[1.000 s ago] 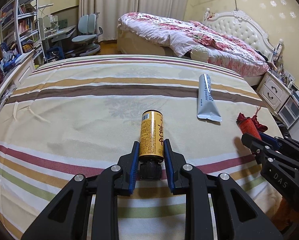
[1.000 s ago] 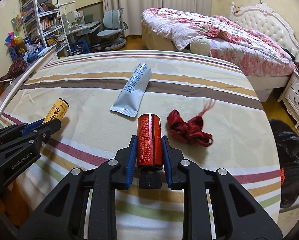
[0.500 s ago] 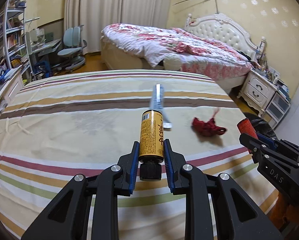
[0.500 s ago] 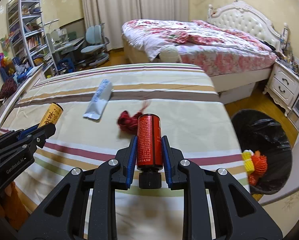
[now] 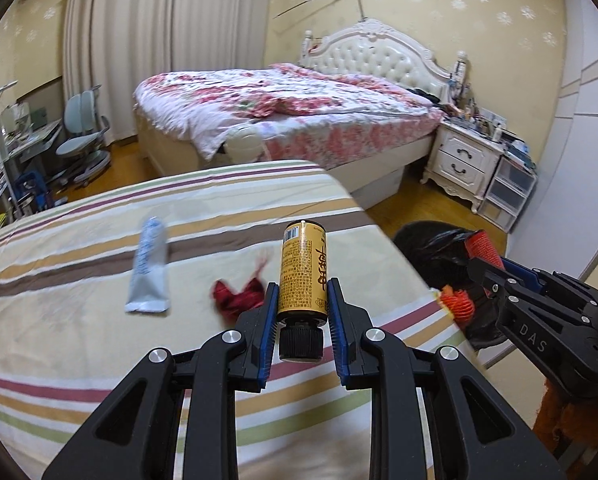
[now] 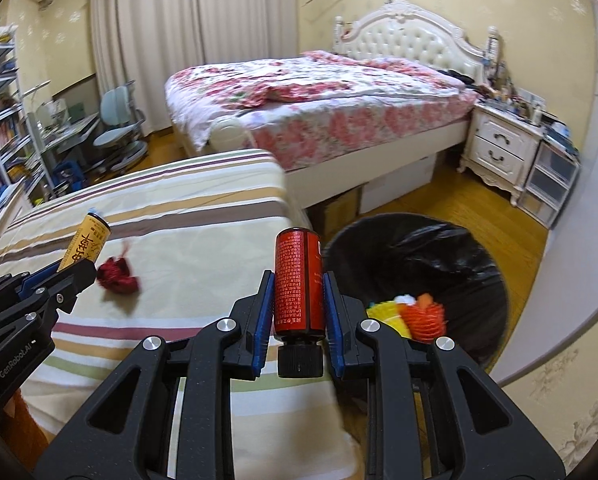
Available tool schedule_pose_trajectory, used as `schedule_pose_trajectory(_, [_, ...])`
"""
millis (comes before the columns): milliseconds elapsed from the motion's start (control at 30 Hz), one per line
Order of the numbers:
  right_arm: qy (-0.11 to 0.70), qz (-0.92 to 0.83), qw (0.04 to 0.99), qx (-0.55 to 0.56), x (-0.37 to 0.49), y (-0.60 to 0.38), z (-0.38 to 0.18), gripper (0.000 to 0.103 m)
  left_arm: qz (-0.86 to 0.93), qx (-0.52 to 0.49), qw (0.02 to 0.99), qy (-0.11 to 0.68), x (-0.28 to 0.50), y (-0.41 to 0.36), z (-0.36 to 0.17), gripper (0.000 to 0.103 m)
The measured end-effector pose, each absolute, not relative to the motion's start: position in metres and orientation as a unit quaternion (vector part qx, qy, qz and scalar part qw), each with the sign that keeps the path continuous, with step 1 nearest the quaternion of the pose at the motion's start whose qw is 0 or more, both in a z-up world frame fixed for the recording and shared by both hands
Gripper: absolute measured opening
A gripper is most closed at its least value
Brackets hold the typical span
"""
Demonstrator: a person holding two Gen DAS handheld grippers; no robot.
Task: Collect trash
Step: 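Carry the yellow and red bottles with both grippers over the black bin, then open the right gripper dropping the red bottle while the left drops the yellow bottle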
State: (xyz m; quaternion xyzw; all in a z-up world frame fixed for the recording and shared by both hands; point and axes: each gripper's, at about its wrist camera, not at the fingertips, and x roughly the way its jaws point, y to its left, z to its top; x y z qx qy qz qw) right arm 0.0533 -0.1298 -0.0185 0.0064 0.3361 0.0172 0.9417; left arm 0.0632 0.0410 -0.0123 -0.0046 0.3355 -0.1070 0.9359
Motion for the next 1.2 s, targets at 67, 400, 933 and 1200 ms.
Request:
schedule_pose_trajectory(67, [0.336, 0.0, 0.942, 0.012, 0.059, -0.147, -0.021, 0.023, -0.119, -0.001, 0.934, 0.337, 0.072, 0.025, -0.013, 0.025])
schedule_pose_trajectory(400, [0.34, -0.059, 0.938, 0.03, 0.084, -0.203, -0.033, 0.024, -0.149, 0.024, 0.927, 0.343, 0.104, -0.04, -0.025, 0.025])
schedule_pose_trajectory(933, [0.346, -0.101, 0.931, 0.055, 0.099, -0.25, -0.045, 0.024, -0.166, 0.058, 0.92, 0.349, 0.136, -0.102, -0.033, 0.025])
schedule_pose_trajectory(1200, [0.348, -0.106, 0.929, 0.063, 0.105, -0.261, -0.05, 0.024, -0.169, 0.072, 0.917, 0.353, 0.145, -0.121, -0.038, 0.025])
